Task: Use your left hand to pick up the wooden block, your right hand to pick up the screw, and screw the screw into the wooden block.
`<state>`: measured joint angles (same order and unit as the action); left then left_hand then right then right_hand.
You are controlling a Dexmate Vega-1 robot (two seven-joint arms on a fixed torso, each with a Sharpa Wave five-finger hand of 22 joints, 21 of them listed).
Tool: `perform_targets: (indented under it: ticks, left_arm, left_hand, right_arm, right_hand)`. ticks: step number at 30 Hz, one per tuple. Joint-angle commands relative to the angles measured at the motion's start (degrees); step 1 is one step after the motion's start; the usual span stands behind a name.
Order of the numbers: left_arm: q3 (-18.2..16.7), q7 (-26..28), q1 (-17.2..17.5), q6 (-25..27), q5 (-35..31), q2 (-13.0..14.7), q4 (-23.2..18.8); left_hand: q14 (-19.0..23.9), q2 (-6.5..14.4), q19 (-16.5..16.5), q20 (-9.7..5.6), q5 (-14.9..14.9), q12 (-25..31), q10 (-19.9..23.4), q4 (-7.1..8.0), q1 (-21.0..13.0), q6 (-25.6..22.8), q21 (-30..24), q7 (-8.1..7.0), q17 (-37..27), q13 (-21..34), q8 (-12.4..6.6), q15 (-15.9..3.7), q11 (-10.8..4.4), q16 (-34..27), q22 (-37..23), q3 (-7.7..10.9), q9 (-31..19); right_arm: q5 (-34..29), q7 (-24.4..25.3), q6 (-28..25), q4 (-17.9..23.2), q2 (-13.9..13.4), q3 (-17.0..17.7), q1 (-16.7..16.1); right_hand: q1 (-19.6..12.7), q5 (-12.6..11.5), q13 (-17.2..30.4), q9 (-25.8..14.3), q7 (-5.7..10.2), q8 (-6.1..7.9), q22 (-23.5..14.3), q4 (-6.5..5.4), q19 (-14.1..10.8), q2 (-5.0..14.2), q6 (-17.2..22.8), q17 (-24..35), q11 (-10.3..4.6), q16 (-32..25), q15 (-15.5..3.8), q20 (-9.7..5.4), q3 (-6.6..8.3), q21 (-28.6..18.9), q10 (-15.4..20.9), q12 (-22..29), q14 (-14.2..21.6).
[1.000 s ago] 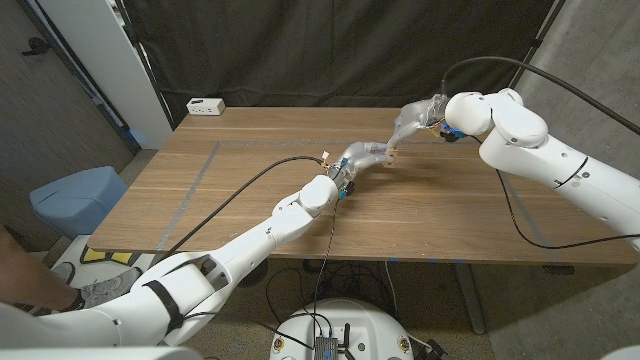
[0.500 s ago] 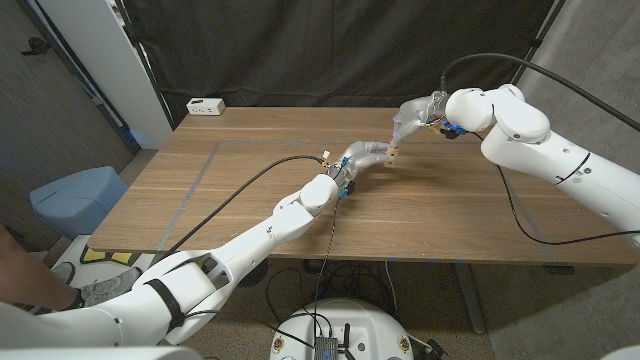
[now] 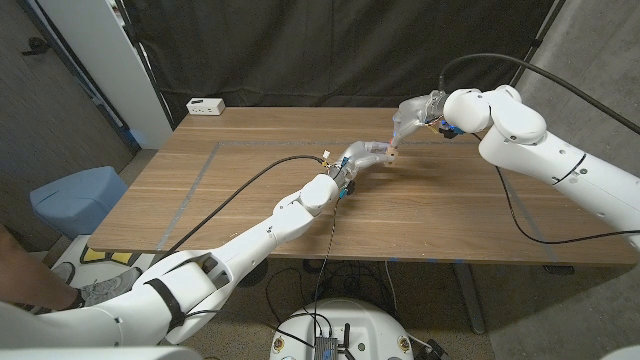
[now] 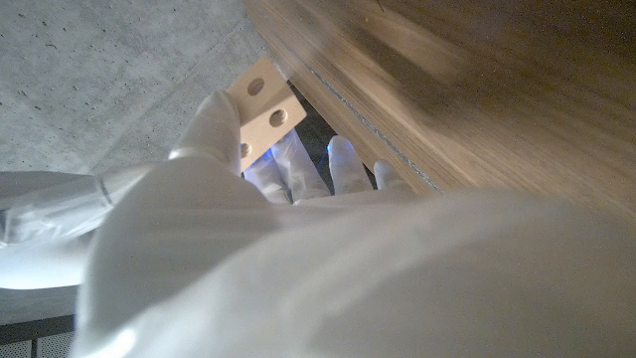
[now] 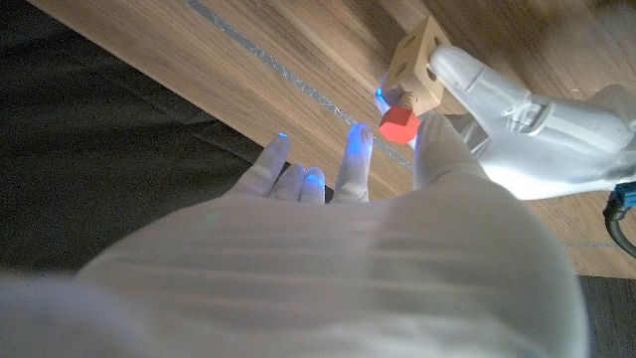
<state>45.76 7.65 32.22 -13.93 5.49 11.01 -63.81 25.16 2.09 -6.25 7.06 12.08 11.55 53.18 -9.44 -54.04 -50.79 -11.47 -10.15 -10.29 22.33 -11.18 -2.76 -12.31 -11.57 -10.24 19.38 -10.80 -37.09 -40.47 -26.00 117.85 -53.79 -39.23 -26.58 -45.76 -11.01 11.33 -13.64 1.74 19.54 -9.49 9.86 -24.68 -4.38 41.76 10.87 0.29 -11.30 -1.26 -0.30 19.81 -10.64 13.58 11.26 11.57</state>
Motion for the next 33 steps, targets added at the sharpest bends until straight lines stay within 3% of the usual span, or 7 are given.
perform_targets:
  ticks: [1,18,33]
  left_arm:
    - [0.0,0.1,-0.1,0.0,0.1,-0.2,0.4]
    - [0.0,0.3,-0.2,-0.1,0.0,-0.3,0.7]
    - [0.0,0.2,-0.4,-0.3,0.2,-0.5,1.3]
  left_hand:
    - [0.4,1.9,-0.4,-0.05,0.3,0.4,0.6,0.49,-0.8,-1.2,-0.3,0.42,-0.1,1.5,-0.26,-3.55,-0.08,0.0,-0.2,0.68,-0.3]
    - [0.5,1.9,-0.3,-0.06,0.3,0.5,0.6,0.47,-0.9,-1.3,-0.3,0.35,-0.1,1.5,-0.3,-3.62,-0.07,0.0,-0.2,0.7,-0.3]
    - [0.4,1.9,-0.4,-0.09,0.3,0.5,0.6,0.53,-0.8,-1.4,-0.3,0.56,-0.1,1.5,-0.34,-3.56,-0.06,0.0,-0.3,0.69,-0.3]
  right_arm:
    - [-0.5,1.0,0.2,-0.5,0.6,0.0,-0.6]
    - [-0.8,2.6,0.6,-1.2,1.2,0.0,-1.0]
    - [-0.7,3.4,1.0,-1.7,1.4,0.0,-1.2]
  right_hand:
    - [-1.2,0.1,0.1,-0.3,0.07,0.8,-0.1,-0.05,-0.8,0.26,1.4,0.3,-0.09,-0.6,-0.43,0.12,0.82,-0.3,0.9,0.4,0.8]
    - [-3.0,0.2,0.0,-0.6,0.56,3.2,-0.1,-0.45,-2.1,1.45,6.4,0.6,-0.83,-1.1,-1.66,-0.81,2.67,-0.5,3.1,0.6,2.4]
    - [-3.6,0.3,0.0,-0.4,0.87,4.26,-0.1,-0.48,-3.0,1.7,9.0,0.6,-1.91,-1.1,-2.48,-1.34,3.66,-0.5,4.6,0.7,3.3]
